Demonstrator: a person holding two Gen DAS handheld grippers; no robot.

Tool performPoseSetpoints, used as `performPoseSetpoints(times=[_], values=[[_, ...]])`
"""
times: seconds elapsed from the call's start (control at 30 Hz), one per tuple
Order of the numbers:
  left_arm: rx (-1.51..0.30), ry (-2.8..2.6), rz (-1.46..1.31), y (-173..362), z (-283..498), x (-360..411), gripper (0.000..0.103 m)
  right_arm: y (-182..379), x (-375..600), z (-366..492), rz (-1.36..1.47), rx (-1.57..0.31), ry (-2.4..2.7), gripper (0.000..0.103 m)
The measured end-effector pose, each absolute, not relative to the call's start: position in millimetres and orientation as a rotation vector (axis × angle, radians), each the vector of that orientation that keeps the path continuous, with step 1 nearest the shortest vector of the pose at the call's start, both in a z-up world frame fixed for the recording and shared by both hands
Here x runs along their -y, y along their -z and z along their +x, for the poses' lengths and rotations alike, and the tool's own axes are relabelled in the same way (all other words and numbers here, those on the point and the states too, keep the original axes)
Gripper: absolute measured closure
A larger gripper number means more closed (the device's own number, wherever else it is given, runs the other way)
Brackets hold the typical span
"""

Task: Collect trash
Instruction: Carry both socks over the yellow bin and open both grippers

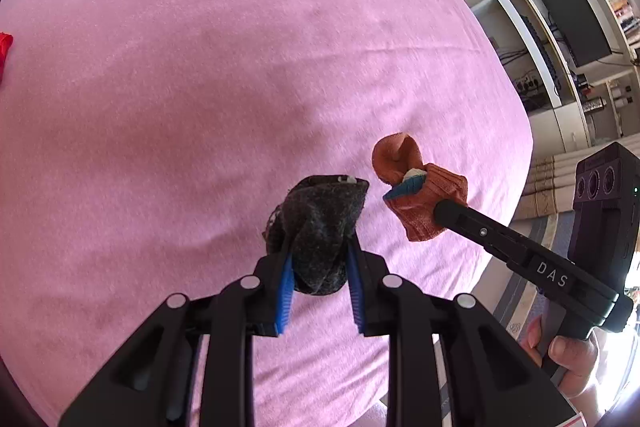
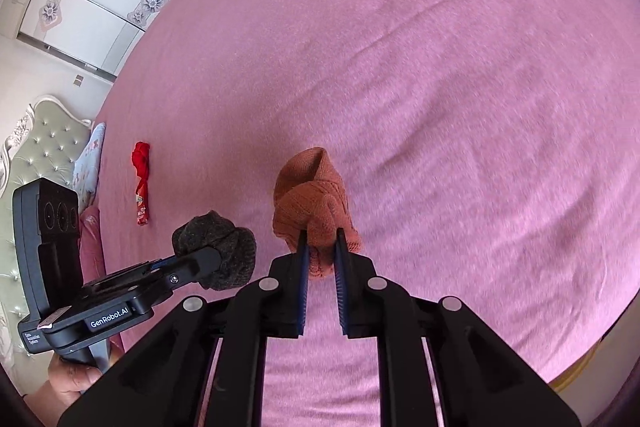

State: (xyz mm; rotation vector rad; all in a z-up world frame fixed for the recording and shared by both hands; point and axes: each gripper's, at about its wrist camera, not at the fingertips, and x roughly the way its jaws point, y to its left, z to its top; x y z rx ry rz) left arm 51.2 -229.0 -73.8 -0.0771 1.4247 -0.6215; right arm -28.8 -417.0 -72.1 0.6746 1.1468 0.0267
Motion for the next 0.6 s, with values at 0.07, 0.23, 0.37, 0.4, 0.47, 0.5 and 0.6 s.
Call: performPoseSetpoints(times=[0.07, 0.23, 0.37, 0.4, 0.47, 0.5, 0.6], values=[[-1.430, 0.647, -0.061, 72, 34, 234, 0.080, 73, 415, -54, 0.695, -1.142, -0.008, 0.091], [-1.445, 0.698, -0.016, 69, -2, 255, 0.079, 73, 426, -105, 0.738, -1.136, 0.038, 0.091], [-1.464, 0.754, 0.027, 68, -29, 281, 0.080, 71, 454, -145, 0.778, -1.127, 0.093, 0.091], [-1.472, 0.771, 0.035, 69, -37, 290, 0.079, 70, 462, -154, 0.786, -1.121, 0.109, 0.091], [-1.484, 0.801, 0.059, 71, -54, 311, 0.079, 69, 477, -175, 0.807, -1.103, 0.143, 0.091], [-1.489, 0.817, 0.074, 73, -62, 324, 0.079, 69, 488, -187, 0.817, -1.095, 0.160, 0.091], [-1.502, 0.874, 0.112, 76, -89, 363, 0.080, 70, 521, -220, 0.851, -1.074, 0.212, 0.091]])
